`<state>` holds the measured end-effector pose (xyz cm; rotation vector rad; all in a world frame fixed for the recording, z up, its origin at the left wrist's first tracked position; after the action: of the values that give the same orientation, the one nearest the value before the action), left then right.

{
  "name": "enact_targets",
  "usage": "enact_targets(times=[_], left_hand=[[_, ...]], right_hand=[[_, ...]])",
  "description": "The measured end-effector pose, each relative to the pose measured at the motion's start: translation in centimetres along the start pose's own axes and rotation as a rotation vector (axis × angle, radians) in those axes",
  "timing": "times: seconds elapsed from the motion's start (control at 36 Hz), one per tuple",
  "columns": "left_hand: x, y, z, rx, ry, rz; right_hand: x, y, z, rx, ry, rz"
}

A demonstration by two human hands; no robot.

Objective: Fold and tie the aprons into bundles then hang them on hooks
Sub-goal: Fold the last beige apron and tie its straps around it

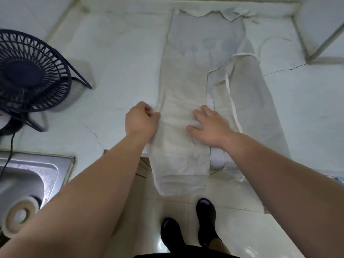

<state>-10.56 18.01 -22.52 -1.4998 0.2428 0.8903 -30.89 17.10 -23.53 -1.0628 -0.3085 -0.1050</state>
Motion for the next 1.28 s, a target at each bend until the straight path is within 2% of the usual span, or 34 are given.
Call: enact_targets(times=[0.08, 0.14, 0.17, 0.22, 0.25, 0.42, 0.5, 0.58, 0.64, 0.75, 0.81, 0.86, 0.94, 1.03, 1.11, 1.17, 1.28], left_hand=[[-2.8, 0.6, -0.2, 0.025, 0.369, -0.267], [-4.2, 2.5, 0.1, 0.214, 0.606, -0.459], [-4.1, 3.6, 0.4, 0.333, 0.638, -0.546], [-2.6, 4.8, 0.1, 0.498, 0.549, -0.677], [-1.8, 4.9, -0.2, 0.525, 0.489, -0.713], [0.7, 2.4, -2.9, 0.444, 0.294, -0.838], [0.5, 1.1, -3.4, 0.351, 0.26, -0.825], [-0.9, 1.0, -2.0, 0.304, 0.418, -0.615], [-1.6, 1.5, -0.4, 0.317, 0.545, -0.543], [-0.9, 3.4, 1.5, 0.471, 0.56, -0.617], [-0.7, 3.7, 1.2, 0.48, 0.518, -0.668], [-0.9, 3.6, 0.6, 0.474, 0.485, -0.709], [-1.6, 3.3, 0.0, 0.479, 0.484, -0.765], [-3.3, 2.9, 0.6, 0.434, 0.621, -0.763], [-3.8, 3.9, 3.2, 0.526, 0.727, -0.625], [-2.4, 4.6, 4.4, 0.58, 0.697, -0.649], [-0.3, 4.4, 4.1, 0.542, 0.658, -0.734]], right_hand=[[0.1, 0.0, -1.0, 0.013, 0.016, 0.047], [0.2, 0.0, -1.5, 0.022, 0.032, 0.072], [0.1, 0.2, -1.4, 0.026, 0.038, 0.093], [0.0, 0.3, -1.5, 0.027, 0.042, 0.138], [-0.1, 0.4, -1.5, 0.024, 0.042, 0.156], [-0.7, 0.7, -2.0, 0.049, 0.056, 0.246], [-1.0, -0.3, -3.5, 0.066, 0.084, 0.262], [-1.8, -1.7, -5.1, 0.056, 0.14, 0.293], [-1.7, -2.7, -5.6, -0.016, 0.145, 0.337], [0.6, -4.3, -4.4, -0.256, 0.1, 0.325], [1.7, -3.4, -3.6, -0.233, 0.103, 0.209], [2.3, -1.3, -2.6, -0.118, 0.099, 0.132], [1.6, 1.4, -1.6, -0.032, 0.08, 0.196], [0.7, 1.6, -1.6, -0.044, 0.075, 0.205], [0.5, 1.3, -1.9, -0.074, 0.071, 0.211], [0.4, 1.2, -1.9, -0.105, 0.054, 0.229], [0.2, 1.2, -1.6, -0.159, 0.101, 0.276]])
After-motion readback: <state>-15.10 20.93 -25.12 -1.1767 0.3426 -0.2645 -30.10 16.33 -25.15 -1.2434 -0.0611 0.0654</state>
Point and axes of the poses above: each hand's wrist, its own z-axis away from the middle knuckle, its own y-axis out of the palm, x = y × z, the point moved 7 cm from there along -z, towards the middle knuckle, and after that the axes turned 5 degrees about y, right-handed, at the moved point
